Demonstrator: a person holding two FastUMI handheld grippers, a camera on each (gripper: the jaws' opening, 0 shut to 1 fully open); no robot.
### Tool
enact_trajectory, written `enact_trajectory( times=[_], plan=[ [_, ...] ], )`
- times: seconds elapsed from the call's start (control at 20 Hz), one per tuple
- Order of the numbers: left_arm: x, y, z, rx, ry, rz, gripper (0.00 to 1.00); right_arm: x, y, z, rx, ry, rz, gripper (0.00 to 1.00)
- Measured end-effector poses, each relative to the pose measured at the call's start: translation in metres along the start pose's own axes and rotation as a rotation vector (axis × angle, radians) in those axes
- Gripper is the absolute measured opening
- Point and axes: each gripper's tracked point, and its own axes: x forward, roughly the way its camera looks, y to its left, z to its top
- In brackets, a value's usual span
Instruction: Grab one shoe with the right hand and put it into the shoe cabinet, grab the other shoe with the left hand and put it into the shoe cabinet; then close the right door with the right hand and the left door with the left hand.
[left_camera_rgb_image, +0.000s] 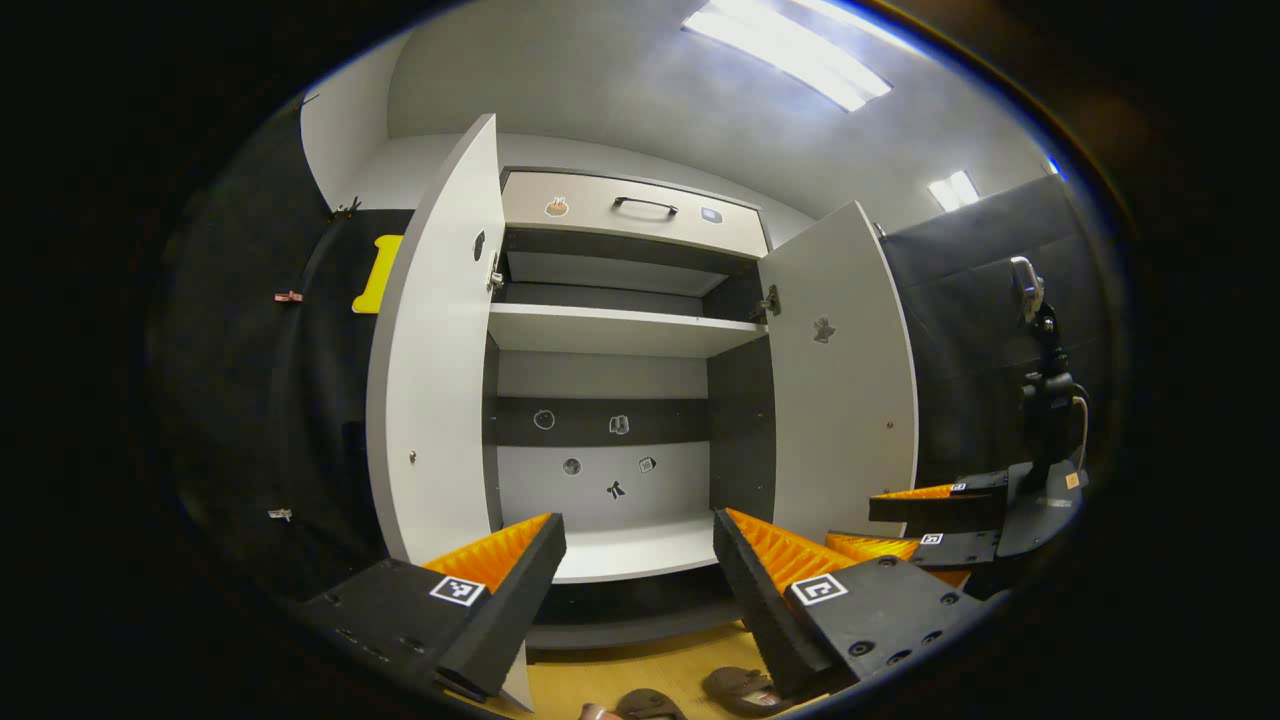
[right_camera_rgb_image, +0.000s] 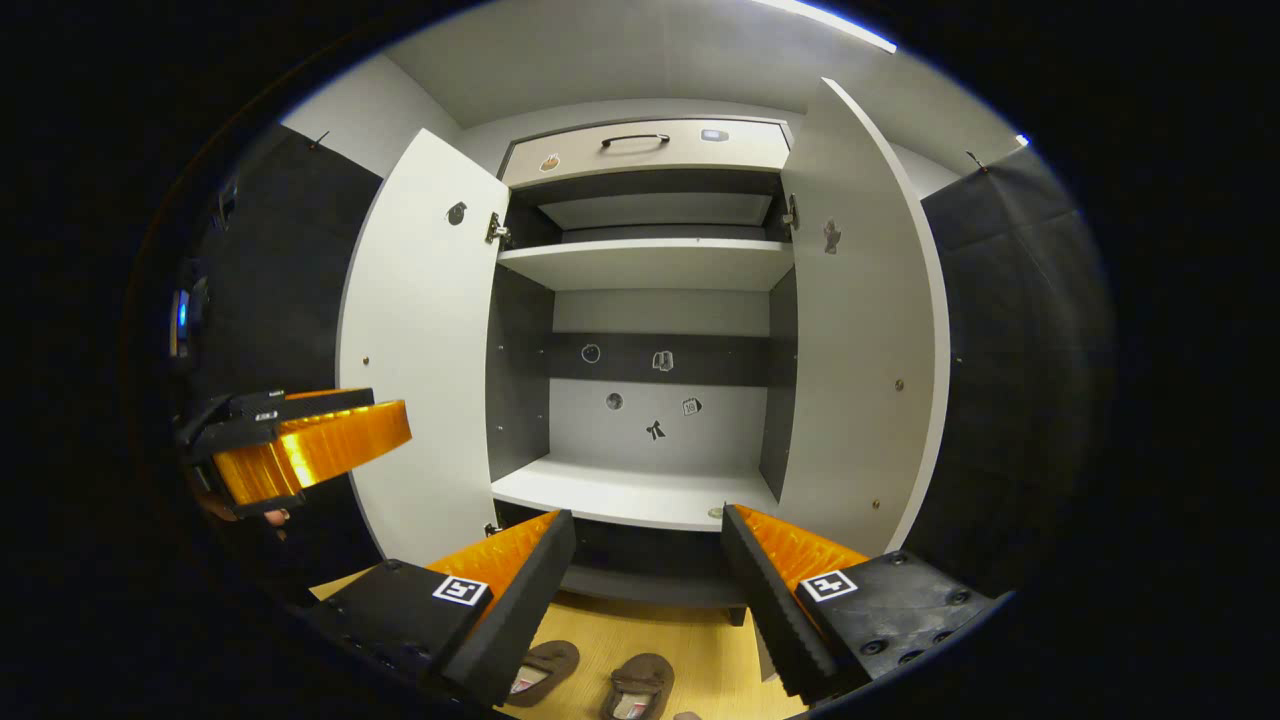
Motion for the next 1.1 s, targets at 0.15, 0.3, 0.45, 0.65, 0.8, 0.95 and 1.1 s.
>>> enact_trajectory(
  times=[0.15, 0.3, 0.45, 0.65, 0.8, 0.95, 1.1],
  plan=[
    [-0.003, 0.003, -0.009, -0.018, 0.017, -0.013, 0.94, 0.0, 0.017, -0.04, 0.014, 0.07, 0.016, 0.98],
    [-0.007, 0.012, -0.021, -0.033, 0.041, -0.012, 0.94, -0.002, 0.027, -0.096, 0.02, 0.179, 0.018, 0.96],
    [-0.011, 0.027, -0.03, -0.04, 0.059, 0.007, 0.94, -0.003, 0.035, -0.148, 0.061, 0.275, 0.011, 0.96],
    [-0.016, 0.043, -0.037, -0.071, 0.064, 0.026, 0.94, 0.002, 0.039, -0.216, 0.128, 0.381, -0.002, 0.95],
    [-0.018, 0.052, -0.042, -0.065, 0.067, 0.043, 0.95, 0.002, 0.037, -0.274, 0.145, 0.479, -0.015, 0.91],
    [-0.02, 0.057, -0.049, -0.041, 0.074, 0.049, 0.94, -0.003, 0.034, -0.321, 0.147, 0.555, -0.037, 0.91],
    [-0.022, 0.061, -0.056, -0.029, 0.082, 0.056, 0.94, -0.002, 0.036, -0.357, 0.166, 0.606, -0.048, 0.81]
  ],
)
